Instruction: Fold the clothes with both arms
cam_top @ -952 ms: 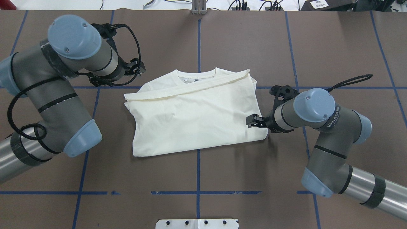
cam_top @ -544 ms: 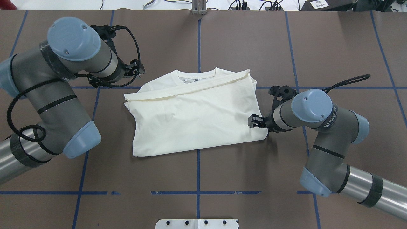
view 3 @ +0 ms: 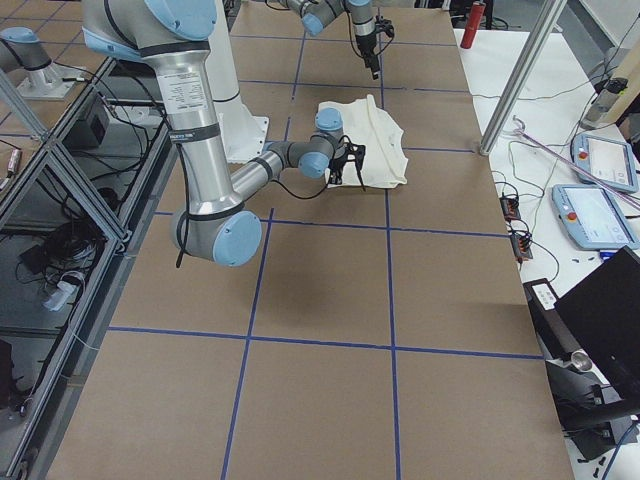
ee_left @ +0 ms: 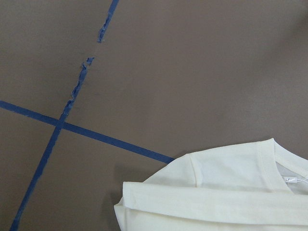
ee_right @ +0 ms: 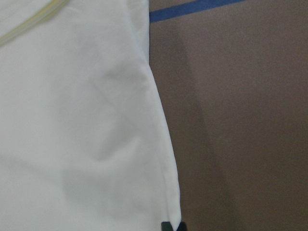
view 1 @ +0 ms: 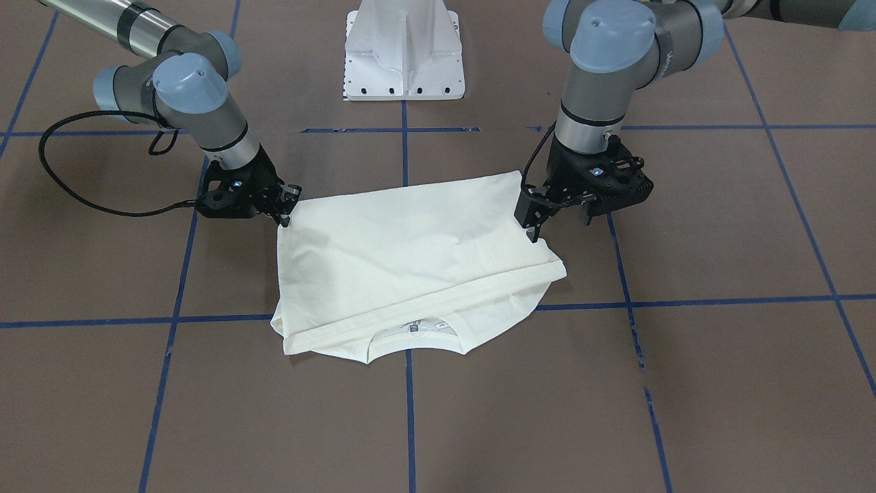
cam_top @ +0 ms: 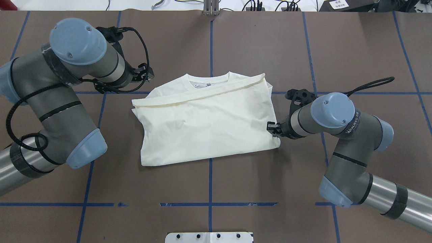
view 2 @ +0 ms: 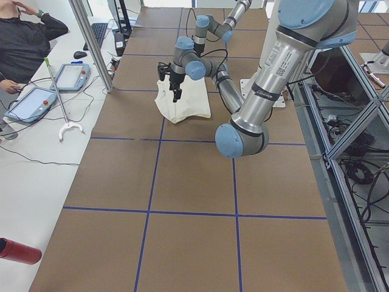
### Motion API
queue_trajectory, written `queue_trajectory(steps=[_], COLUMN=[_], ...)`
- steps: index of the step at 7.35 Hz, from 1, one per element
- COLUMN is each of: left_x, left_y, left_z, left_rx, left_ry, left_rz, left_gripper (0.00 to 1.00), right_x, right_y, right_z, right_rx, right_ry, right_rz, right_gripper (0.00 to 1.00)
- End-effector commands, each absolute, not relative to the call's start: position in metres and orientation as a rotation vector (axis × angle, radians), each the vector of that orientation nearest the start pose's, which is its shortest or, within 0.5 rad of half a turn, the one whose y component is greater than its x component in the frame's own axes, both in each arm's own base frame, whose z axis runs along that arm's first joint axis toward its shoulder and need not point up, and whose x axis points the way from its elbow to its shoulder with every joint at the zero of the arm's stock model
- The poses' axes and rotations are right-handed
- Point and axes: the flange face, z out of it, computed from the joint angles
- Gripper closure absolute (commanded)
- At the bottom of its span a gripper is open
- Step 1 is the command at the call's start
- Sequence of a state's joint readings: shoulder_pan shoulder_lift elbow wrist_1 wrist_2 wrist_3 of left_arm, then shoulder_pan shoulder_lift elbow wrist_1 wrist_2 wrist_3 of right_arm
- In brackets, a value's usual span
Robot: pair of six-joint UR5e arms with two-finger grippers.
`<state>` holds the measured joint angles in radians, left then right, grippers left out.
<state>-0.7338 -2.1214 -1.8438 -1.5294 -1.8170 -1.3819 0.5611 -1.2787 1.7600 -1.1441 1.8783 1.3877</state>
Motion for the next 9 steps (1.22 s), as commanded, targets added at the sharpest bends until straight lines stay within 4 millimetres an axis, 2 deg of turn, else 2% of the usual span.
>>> queue_trajectory(steps=[1,2,3,4,6,7,8,9], left_x=[0.394,0.393,0.394,0.393,0.401,0.408,0.419,0.437], left_y=[-0.501,-0.501,-0.500,-0.493,-0.481,-0.474,-0.463,-0.445], left_z=[0.233,0.231,0.229,0.225,0.218,0.215,0.213,0.210], left_rx=[0.137,0.138,0.139,0.143,0.129,0.122,0.105,0.077], left_ry=[0.812,0.815,0.818,0.830,0.848,0.853,0.862,0.875], left_rz=[-0.419,-0.418,-0.418,-0.410,-0.411,-0.407,-0.400,-0.397], left_gripper=[0.00,0.00,0.00,0.00,0.00,0.00,0.00,0.00], right_x=[-0.424,-0.400,-0.379,-0.367,-0.367,-0.372,-0.370,-0.370], right_y=[-0.388,-0.341,-0.284,-0.230,-0.146,-0.129,-0.129,-0.143], right_z=[0.360,0.362,0.375,0.384,0.422,0.421,0.408,0.384], right_rx=[0.056,0.037,-0.003,-0.058,-0.130,-0.171,-0.166,-0.131], right_ry=[-0.979,-0.990,-0.967,-0.938,-0.821,-0.816,-0.846,-0.904], right_rz=[0.196,0.149,0.084,0.001,-0.140,-0.125,-0.125,-0.093], right_gripper=[1.00,1.00,1.00,1.00,1.00,0.73,0.01,0.00])
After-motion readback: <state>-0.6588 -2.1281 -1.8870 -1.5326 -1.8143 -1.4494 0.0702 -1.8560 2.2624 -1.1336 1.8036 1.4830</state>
